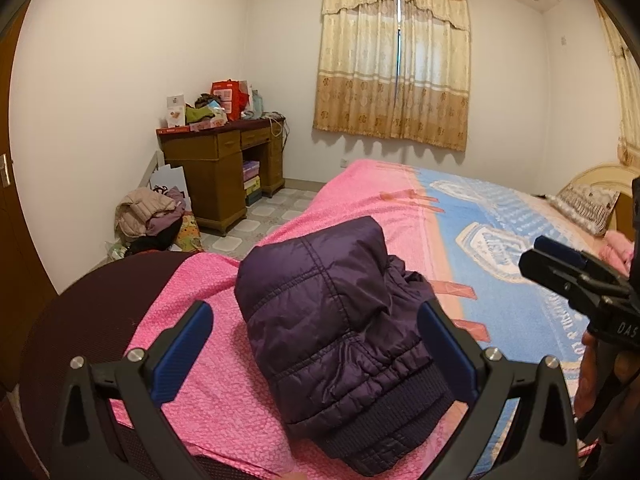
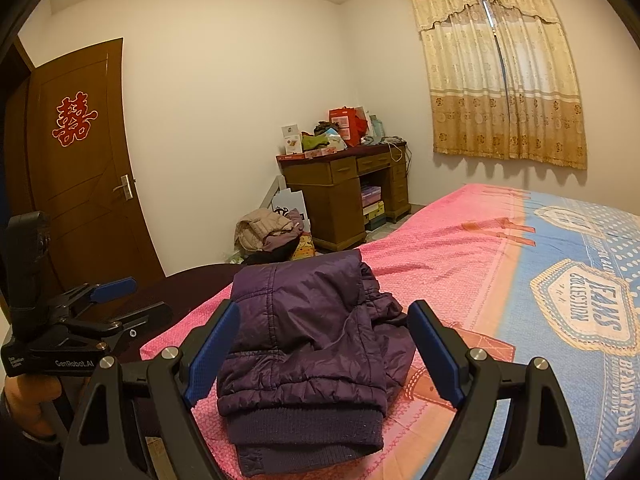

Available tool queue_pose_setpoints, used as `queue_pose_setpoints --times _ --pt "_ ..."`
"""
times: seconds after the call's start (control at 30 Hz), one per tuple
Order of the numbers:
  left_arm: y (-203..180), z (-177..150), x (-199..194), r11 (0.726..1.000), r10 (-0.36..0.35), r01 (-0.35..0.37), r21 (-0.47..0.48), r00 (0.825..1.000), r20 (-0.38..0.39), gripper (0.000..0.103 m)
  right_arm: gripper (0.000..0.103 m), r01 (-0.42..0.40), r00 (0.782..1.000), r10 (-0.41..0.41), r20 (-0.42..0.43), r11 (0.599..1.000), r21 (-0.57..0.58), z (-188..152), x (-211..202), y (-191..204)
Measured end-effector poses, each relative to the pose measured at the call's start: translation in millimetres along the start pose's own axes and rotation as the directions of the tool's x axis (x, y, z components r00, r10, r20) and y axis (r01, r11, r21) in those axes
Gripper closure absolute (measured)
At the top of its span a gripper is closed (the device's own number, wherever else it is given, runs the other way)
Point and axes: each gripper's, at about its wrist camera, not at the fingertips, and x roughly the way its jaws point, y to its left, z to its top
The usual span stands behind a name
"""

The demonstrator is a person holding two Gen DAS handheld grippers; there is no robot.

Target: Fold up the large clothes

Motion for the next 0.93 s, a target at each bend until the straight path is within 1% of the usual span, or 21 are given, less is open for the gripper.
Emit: queue_pose_setpoints --times 0.13,0.5,0.63,0.73,0.8,0.93 --pt "-6 1 -1 0.999 0.025 -0.025 0.044 1.000 -0.001 0.000 0.017 -0.003 1.000 0.003 0.002 1.000 -0.005 0 0 1" --pt "-9 5 -13 0.996 0.056 -0.060 0.066 0.997 0.056 0.000 0.017 -0.021 1.000 0.021 0.012 0.999 -0.026 -4 0 5" --pt "-7 7 -14 0.995 0.073 -0.077 0.058 0.995 0.071 0.000 0.017 -0.024 1.000 0.024 0.009 0.999 -0.027 -6 2 6" --pt "-5 7 -13 0.996 0.069 -0.073 0.056 0.995 0.069 0.000 0.017 -0.026 1.000 0.026 0.007 0.999 -0.028 -7 3 7" --pt "-5 7 -14 0.996 0.066 -0.072 0.060 0.994 0.090 0.000 0.017 -0.028 1.000 0.028 0.004 0.999 -0.028 -8 4 7" --pt "-7 7 -13 0.996 0.058 -0.065 0.064 0.993 0.098 0.000 0.017 -0.029 1.000 0.029 -0.001 0.999 -0.028 -10 5 8"
